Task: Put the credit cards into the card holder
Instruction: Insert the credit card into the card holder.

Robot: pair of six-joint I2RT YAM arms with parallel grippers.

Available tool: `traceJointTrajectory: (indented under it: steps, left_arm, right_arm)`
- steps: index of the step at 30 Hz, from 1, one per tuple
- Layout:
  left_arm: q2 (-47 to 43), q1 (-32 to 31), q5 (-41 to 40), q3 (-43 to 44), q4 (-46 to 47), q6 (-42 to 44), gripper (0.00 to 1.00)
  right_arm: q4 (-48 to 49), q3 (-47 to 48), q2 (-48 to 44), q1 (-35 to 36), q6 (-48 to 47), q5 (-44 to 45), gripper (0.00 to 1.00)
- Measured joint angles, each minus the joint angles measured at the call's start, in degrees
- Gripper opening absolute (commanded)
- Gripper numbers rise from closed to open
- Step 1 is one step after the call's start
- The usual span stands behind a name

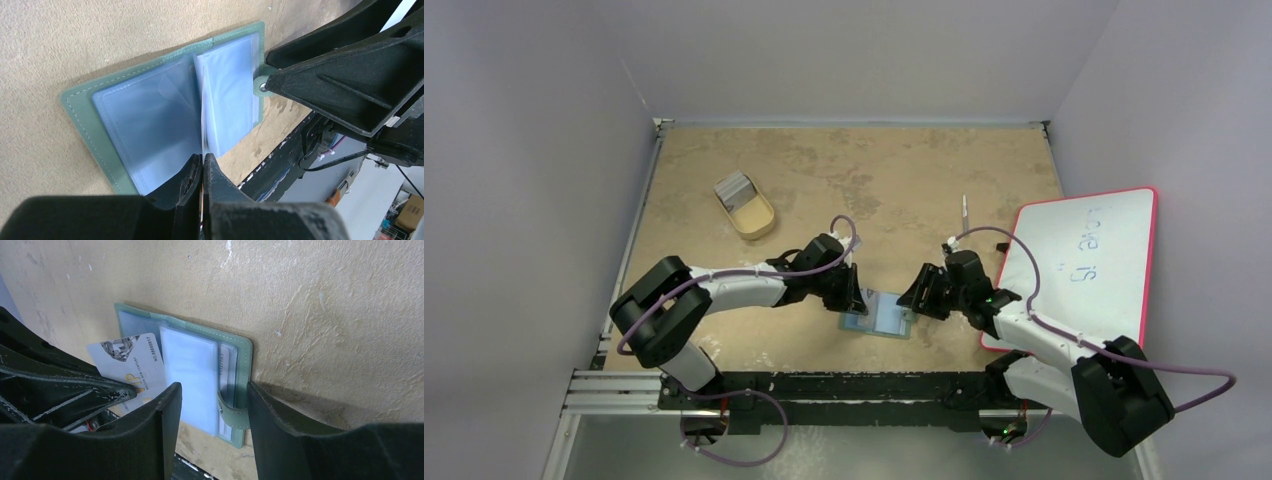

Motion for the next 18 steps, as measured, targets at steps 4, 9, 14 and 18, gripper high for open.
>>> traceJointTrajectory:
  steps: [4, 9, 14, 18]
  left_arm:
    - [0.00, 0.00, -0.02, -0.11, 0.24, -0.94, 0.00]
    - [0.00, 0.00, -0.11, -0.11, 0.26, -2.10, 0.00]
    - [0.00, 0.00, -0.37, -0.13, 0.28, -3.06, 0.00]
    - [0.00, 0.00, -0.66, -0.46, 0.63, -3.96, 0.00]
  right_arm:
    - [-0.02, -0.17, 0.04, 0.02, -0.13, 0.02, 0.51]
    - [-2.36, 0.28, 0.11, 0.02, -1.29, 1.53, 0.50]
    - [-4.76, 3.13, 2.40, 0.04, -2.71, 3.32, 0.50]
    - [-5.55, 4.92, 4.96, 0.50, -3.21, 3.93, 0.49]
